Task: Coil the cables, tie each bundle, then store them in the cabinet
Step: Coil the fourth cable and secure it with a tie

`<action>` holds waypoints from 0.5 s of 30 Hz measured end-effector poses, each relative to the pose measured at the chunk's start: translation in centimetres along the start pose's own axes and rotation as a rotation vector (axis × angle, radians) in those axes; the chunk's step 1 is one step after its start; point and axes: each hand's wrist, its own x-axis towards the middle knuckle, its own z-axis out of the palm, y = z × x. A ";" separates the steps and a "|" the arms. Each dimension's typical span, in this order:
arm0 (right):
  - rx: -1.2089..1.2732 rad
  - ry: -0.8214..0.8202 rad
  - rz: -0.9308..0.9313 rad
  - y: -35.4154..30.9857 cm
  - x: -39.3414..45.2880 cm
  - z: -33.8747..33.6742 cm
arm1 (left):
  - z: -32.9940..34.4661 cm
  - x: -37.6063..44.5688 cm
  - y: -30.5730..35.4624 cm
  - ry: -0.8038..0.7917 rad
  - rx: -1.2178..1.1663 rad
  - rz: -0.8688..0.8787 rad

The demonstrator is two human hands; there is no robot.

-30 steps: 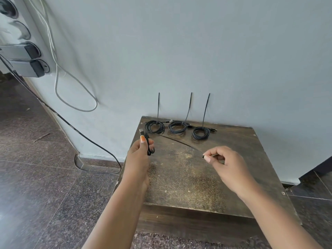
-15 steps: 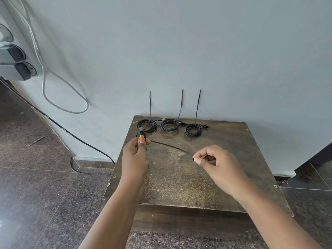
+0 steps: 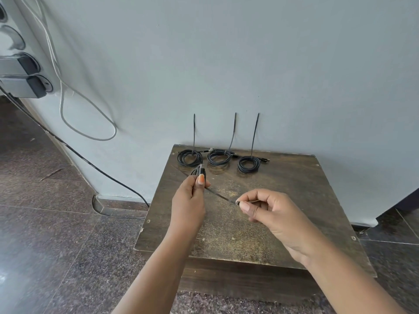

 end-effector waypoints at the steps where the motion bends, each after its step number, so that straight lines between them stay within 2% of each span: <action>1: 0.047 -0.020 0.007 -0.1 0.0 -0.1 | 0.0 0.0 0.1 -0.005 0.021 0.001; 5: 0.346 -0.081 -0.003 -0.5 0.1 -1.0 | 0.0 -0.3 0.4 -0.029 0.256 0.040; 8: 0.490 -0.054 -0.015 -1.0 0.3 -2.0 | 0.2 -0.9 0.8 -0.094 0.496 0.111; 11: 0.484 -0.004 -0.032 -1.1 0.4 -3.0 | 0.4 -1.7 1.2 -0.190 0.697 0.207; 15: 0.339 0.099 -0.074 -0.9 0.5 -3.3 | 1.0 -2.8 1.4 -0.293 0.848 0.339</action>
